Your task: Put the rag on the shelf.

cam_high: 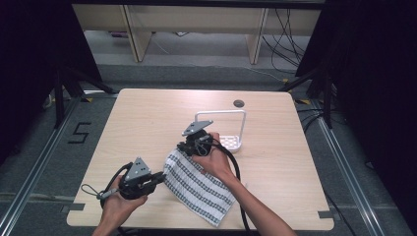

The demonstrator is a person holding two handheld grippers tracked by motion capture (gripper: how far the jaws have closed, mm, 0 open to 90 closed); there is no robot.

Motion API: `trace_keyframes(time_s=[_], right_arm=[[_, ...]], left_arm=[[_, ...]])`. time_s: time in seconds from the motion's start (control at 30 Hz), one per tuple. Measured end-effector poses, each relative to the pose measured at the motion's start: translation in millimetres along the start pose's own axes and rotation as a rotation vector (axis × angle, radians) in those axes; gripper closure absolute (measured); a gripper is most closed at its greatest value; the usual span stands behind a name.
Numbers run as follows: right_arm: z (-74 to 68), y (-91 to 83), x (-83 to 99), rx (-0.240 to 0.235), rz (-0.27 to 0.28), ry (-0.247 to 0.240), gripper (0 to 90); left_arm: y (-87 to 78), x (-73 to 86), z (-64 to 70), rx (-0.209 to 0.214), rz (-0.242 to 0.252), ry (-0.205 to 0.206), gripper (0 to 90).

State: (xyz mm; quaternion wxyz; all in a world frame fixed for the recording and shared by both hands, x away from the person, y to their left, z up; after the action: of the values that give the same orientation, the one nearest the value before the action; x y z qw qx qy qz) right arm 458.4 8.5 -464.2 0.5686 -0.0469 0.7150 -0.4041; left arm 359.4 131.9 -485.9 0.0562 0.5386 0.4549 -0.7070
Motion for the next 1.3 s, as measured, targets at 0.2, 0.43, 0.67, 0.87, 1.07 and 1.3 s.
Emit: trace_keyframes(time_s=[0.2, 0.43, 0.67, 0.87, 1.07, 1.3], right_arm=[[5.1, -42.8, -10.4, 0.009, 0.078, 0.016, 88.2], [16.6, -94.3, -20.7, 0.061, 0.192, 0.015, 88.3], [28.1, -134.6, -30.2, 0.123, 0.243, 0.023, 88.3], [39.4, -156.2, -37.9, 0.160, 0.266, 0.051, 88.3], [53.1, -170.4, -45.6, 0.214, 0.300, 0.051, 88.3], [68.8, -184.9, -57.6, 0.254, 0.323, 0.082, 88.3]], left_arm=[[-7.8, -33.1, 11.4, 0.030, 0.035, 0.052, 84.2], [-25.3, -75.4, 14.3, 0.018, 0.069, 0.138, 84.2], [-28.5, -114.5, 14.2, 0.030, 0.090, 0.153, 84.2], [-24.4, -145.9, 6.3, 0.039, 0.085, 0.179, 84.1], [-21.0, -176.9, -1.9, 0.033, 0.085, 0.180, 84.1], [-15.8, -203.4, -8.3, 0.029, 0.101, 0.185, 84.1]])
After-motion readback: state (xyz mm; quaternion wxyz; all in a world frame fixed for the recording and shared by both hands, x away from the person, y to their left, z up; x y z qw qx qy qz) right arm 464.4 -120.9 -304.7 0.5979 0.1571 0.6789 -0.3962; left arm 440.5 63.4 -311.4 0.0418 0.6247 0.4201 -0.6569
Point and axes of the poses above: each handheld gripper's, and its own axes: y roughly forward along the jaws, x roughly out of its underside, z roughly to its right, the point moved 7 cm from there along y, roughly forward along the jaws, and after that the axes turned 1 degree about y, right-handed, at the moved point
